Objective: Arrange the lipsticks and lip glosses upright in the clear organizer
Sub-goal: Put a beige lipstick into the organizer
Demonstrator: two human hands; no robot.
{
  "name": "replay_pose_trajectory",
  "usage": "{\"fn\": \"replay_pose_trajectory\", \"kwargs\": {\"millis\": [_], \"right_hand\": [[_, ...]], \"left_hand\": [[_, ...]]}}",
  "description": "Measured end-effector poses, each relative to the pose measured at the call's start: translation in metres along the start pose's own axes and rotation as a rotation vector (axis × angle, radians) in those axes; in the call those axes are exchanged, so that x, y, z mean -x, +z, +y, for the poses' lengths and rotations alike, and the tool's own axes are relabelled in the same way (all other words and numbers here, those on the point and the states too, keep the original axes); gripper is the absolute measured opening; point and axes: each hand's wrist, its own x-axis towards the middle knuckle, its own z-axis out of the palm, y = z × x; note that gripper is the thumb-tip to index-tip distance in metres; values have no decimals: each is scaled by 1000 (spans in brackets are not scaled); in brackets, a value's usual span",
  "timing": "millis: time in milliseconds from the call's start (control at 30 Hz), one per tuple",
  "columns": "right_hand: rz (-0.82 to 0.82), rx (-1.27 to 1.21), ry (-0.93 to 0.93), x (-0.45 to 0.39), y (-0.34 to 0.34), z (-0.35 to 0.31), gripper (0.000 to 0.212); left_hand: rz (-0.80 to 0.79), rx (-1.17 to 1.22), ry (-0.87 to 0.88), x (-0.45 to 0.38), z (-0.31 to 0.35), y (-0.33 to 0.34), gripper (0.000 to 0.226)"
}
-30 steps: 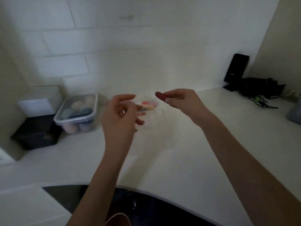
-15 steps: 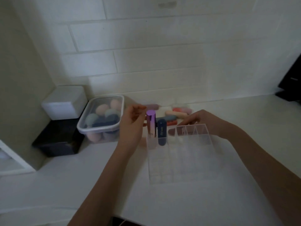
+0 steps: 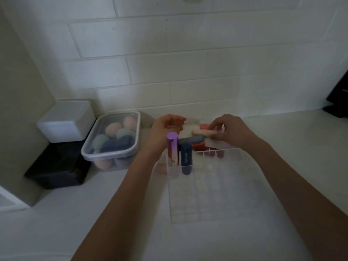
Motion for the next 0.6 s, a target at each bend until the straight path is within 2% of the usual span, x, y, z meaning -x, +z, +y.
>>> {"fn": "replay_pose_trajectory", "kwargs": {"millis": [167,300,400,500,600], "right_hand": [[91,-293,-15,9,-32,-19,19],[61,-488,-42,27,-48,-44,24],[40,-671,-60,42,-52,-57,27],[1,-760,-67,55,-55,-69,29],[-32,-719,-76,65,-52,-82,39]], "left_hand": [[-141,-113,135,0,14,0,36],[-115,51,146,6,35,-9,23],[-139,76,166,17,49,-17,16],[-183,141,181,32,60,-19,11],[-139,157,197,46,65,-19,13]]}}
